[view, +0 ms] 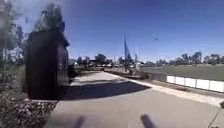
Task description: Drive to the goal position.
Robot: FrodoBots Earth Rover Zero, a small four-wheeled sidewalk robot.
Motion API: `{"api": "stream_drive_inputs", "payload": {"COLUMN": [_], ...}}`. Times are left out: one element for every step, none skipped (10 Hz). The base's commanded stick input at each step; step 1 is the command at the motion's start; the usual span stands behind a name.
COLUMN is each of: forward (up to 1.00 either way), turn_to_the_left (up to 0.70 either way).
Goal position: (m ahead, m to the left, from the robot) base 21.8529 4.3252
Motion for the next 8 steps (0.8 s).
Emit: {"api": "stream_drive_inputs", "payload": {"forward": [0.7,0.7,0.7,0.7,0.7,0.7,0.7,0.7], "turn_to_the_left": [0.01,0.08,0.14,0.35,0.35,0.35,0.07,0.19]}}
